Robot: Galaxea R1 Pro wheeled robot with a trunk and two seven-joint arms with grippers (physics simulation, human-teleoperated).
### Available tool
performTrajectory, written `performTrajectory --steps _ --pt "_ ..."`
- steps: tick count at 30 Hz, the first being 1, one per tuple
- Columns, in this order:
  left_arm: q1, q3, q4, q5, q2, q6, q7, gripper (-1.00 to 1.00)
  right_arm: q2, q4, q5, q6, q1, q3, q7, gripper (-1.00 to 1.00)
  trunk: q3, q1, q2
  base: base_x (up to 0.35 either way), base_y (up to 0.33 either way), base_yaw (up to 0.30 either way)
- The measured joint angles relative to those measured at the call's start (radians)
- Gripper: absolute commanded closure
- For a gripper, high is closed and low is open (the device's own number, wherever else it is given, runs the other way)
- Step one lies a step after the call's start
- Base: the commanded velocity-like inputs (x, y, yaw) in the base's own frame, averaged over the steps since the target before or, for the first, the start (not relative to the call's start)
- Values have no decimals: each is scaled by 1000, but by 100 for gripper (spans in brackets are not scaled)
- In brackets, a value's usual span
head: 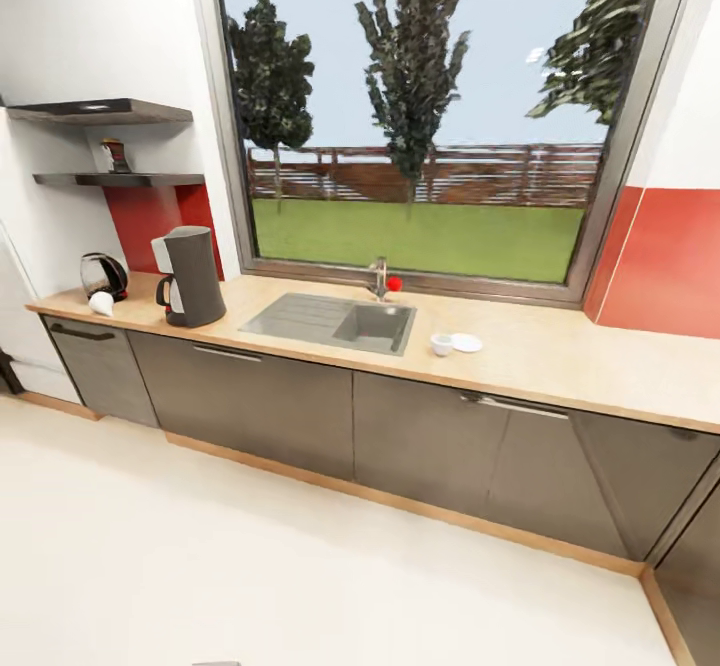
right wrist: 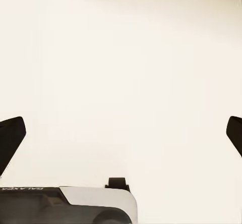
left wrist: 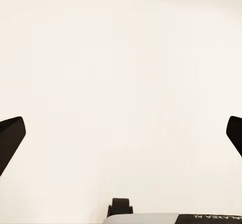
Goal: Set up a coffee station on the kitchen countertop: keep the coffee maker on the countertop, move the bottle of coffee from the kitchen shelf to the counter next to the coffee maker, place a paper coffee filter on top of the coffee maker, put the saucer next to the coffee maker with the coffee cup on the saucer, and place the electric kettle next to the coffee maker.
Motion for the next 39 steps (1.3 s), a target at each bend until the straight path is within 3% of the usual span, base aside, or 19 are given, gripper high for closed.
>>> performTrajectory --steps 39 --pt "2 1 0 0 0 -5 0 -100 0 0 0 0 0 1 0 -100 0 0 0 338 1 275"
